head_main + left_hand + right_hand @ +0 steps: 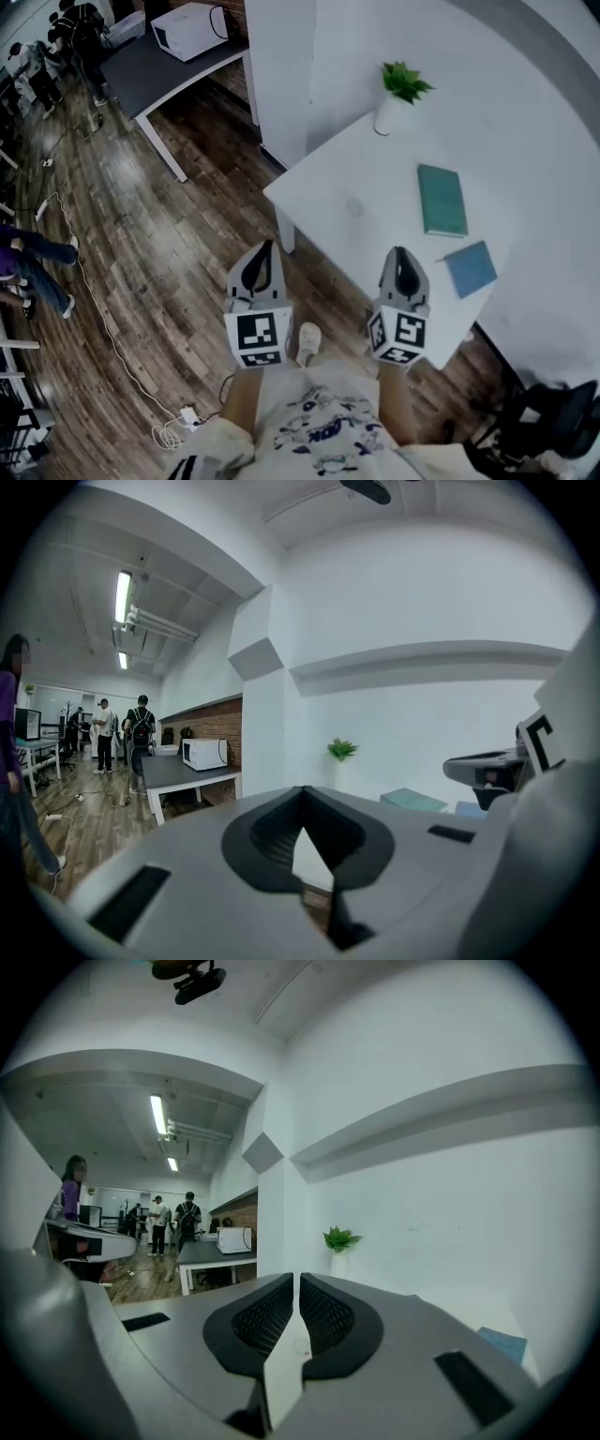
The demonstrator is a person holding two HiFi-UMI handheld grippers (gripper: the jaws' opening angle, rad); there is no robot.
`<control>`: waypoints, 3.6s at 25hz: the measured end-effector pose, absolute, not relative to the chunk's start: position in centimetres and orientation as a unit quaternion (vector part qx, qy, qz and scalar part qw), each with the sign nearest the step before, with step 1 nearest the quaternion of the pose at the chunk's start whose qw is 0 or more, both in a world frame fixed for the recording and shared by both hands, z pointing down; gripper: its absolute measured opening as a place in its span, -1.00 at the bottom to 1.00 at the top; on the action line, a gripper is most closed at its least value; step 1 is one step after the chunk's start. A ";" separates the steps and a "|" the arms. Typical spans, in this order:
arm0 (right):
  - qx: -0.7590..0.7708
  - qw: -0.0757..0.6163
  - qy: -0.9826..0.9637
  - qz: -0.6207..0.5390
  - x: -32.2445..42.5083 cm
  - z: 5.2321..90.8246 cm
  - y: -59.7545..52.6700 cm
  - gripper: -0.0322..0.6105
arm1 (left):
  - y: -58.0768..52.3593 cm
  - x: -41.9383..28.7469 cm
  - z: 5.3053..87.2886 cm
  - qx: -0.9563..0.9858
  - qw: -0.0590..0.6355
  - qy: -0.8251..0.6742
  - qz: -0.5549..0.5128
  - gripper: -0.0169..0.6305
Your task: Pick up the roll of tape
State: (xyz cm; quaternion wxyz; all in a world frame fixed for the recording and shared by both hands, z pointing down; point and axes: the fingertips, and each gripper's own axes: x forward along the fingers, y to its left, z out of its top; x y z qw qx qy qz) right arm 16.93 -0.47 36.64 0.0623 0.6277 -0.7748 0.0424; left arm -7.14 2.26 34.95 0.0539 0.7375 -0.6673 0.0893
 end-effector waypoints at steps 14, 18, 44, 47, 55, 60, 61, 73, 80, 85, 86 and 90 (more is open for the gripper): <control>0.625 0.100 -0.769 0.088 15.3 40.1 -9.6 -0.89 | -6.7 -8.5 38.9 0.737 0.096 -0.656 0.128 -0.95; 0.634 0.116 -0.758 0.102 15.2 41.8 -12.1 -0.88 | -10.3 -8.5 40.6 0.748 0.112 -0.640 0.139 -0.95; 0.598 0.283 -0.707 0.251 13.0 57.3 -17.1 -0.04 | -19.0 -6.6 51.8 0.788 0.208 -0.534 0.223 -0.95; 0.593 0.293 -0.706 0.253 13.1 58.3 -17.5 -0.04 | -19.3 -6.3 52.7 0.788 0.215 -0.530 0.228 -0.95; 0.585 0.306 -0.703 0.265 12.8 60.3 -18.6 -0.04 | -19.9 -6.3 54.5 0.785 0.232 -0.522 0.240 -0.95; 0.580 0.325 -0.693 0.279 13.1 61.7 -18.3 -0.04 | -20.1 -6.5 55.3 0.780 0.238 -0.524 0.245 -0.95; 0.579 0.327 -0.692 0.281 13.1 61.9 -18.2 -0.04 | -20.1 -6.6 55.4 0.780 0.239 -0.524 0.247 -0.95; 0.593 0.311 -0.685 0.287 13.2 61.9 -18.2 -0.28 | -19.9 -6.9 56.2 0.775 0.248 -0.525 0.249 -0.95; 0.596 0.309 -0.682 0.290 13.0 61.7 -18.1 -0.29 | -20.0 -7.1 55.6 0.776 0.242 -0.530 0.244 -0.95; 0.602 0.291 -0.691 0.273 12.7 59.2 -18.6 -0.29 | -20.6 -7.2 53.6 0.780 0.224 -0.538 0.230 -0.95; 0.604 0.285 -0.694 0.268 12.7 58.5 -18.8 -0.29 | -20.7 -7.1 53.0 0.781 0.220 -0.539 0.226 -0.95; 0.617 0.259 -0.705 0.235 13.0 54.9 -19.7 -0.29 | -21.4 -6.6 50.3 0.788 0.198 -0.546 0.205 -0.95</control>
